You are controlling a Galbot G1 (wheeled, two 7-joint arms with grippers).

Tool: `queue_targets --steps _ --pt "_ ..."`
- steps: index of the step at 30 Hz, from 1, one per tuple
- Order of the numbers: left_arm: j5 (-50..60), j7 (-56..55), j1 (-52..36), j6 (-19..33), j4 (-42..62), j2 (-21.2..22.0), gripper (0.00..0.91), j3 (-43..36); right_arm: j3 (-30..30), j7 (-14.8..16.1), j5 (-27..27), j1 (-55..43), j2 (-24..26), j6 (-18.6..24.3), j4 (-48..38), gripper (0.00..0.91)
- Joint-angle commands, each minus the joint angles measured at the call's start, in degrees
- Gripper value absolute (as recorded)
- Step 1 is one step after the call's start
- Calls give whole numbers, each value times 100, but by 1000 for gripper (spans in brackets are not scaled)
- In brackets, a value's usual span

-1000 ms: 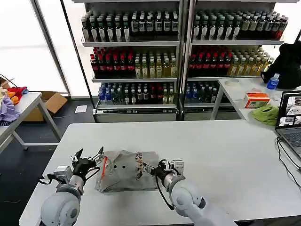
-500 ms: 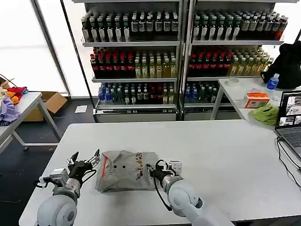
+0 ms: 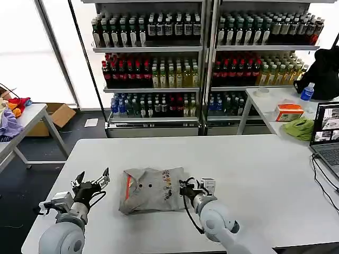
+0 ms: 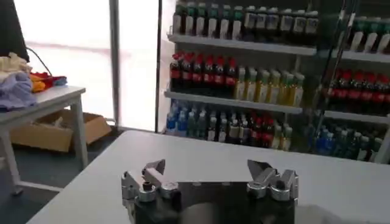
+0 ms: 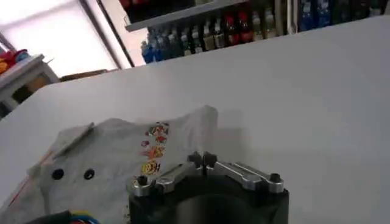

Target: Fold and organize the clothes.

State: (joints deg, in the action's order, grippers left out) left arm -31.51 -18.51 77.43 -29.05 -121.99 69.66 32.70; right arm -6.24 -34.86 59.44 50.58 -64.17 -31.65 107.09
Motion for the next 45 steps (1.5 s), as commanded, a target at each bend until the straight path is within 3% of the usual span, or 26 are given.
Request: queue_targets --steps 1,6,8,9,14,16,17,19,22,28,38,45 --pt "19 59 138 105 -152 110 907 190 774 461 -137 165 1148 -28 69 0" --pt "82 58 170 114 -243 190 907 183 1083 799 -752 195 1324 -94 -283 30" --pt "126 72 186 115 -268 226 907 152 1159 892 -931 260 1366 -125 -341 222" --pt "144 81 204 114 -280 246 907 135 1197 932 -1108 300 1389 -140 -346 907" --pt "240 102 334 122 -346 311 907 134 1447 953 -1663 518 1477 -35 -238 907" --pt "267 126 373 120 -370 315 907 139 1545 1167 -2469 695 1391 313 28 907" --pt "295 145 380 118 -369 322 907 135 1596 1328 -3210 825 1257 520 265 907" --pt "312 147 373 117 -358 337 907 118 1584 1350 -3442 920 1157 543 557 907" --pt "377 160 352 106 -353 371 907 42 1374 1366 -3341 1110 1065 408 998 907" --pt "463 201 380 104 -329 399 907 -9 1039 1314 -2820 1157 907 222 939 907" --pt "504 209 343 102 -217 421 907 -32 975 782 -1585 1426 899 -94 950 907" --pt "503 210 356 103 -192 401 907 -40 1092 583 -1302 1523 966 -116 941 907"
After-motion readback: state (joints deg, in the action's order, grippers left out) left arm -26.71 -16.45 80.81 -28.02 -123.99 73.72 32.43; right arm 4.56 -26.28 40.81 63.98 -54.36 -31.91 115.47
